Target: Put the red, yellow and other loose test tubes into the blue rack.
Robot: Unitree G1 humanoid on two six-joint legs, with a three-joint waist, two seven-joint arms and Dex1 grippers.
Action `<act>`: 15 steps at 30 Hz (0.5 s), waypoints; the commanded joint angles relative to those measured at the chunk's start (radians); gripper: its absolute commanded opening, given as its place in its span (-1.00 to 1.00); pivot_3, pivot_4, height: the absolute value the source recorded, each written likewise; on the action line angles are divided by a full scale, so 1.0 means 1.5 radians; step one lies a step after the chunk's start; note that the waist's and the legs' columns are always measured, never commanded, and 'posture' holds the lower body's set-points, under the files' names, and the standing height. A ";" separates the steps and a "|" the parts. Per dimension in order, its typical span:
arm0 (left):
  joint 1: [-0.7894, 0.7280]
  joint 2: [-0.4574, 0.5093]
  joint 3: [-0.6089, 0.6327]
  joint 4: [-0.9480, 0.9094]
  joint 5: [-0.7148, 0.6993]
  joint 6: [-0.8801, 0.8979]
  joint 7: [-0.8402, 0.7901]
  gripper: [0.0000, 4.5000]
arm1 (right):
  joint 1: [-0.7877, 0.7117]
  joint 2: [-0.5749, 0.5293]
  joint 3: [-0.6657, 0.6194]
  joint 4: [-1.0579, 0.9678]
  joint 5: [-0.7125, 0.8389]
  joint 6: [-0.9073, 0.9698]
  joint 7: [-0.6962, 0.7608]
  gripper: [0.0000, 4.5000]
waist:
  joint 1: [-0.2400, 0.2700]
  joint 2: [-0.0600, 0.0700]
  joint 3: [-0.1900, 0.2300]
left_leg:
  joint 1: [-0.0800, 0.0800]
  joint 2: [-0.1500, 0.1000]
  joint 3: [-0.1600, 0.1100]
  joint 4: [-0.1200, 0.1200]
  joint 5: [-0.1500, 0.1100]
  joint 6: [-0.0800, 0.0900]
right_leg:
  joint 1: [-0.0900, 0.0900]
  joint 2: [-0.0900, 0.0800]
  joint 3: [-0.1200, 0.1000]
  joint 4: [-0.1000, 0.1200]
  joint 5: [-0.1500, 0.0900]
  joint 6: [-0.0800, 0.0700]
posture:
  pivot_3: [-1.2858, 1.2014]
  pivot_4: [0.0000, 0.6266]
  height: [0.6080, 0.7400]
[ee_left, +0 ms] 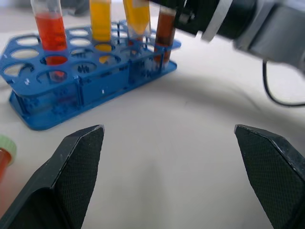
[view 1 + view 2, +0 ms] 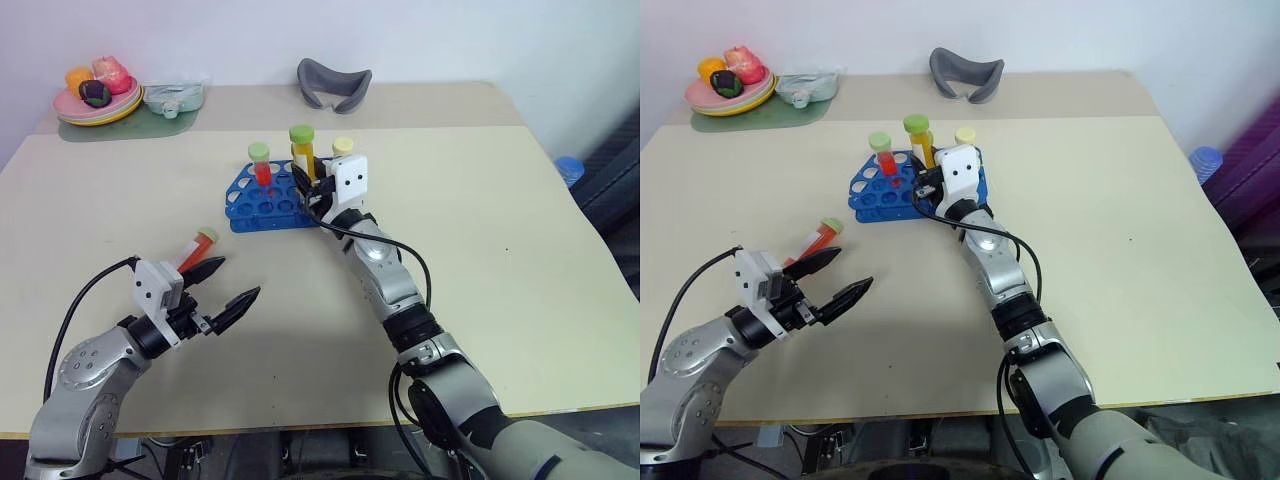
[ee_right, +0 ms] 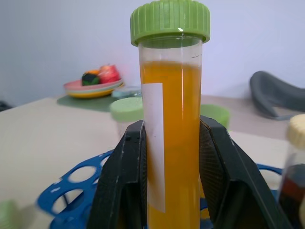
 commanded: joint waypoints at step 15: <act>0.004 -0.009 0.004 0.025 -0.004 -0.075 -0.014 1.00 | -0.065 0.046 -0.065 0.191 -0.045 -0.169 0.011 -0.59 | 0.000 0.000 0.000 | 0.000 0.000 0.000 0.000 0.000 0.000 | 0.000 0.000 0.000 0.001 0.000 0.000 | 0.03 -0.52 0.92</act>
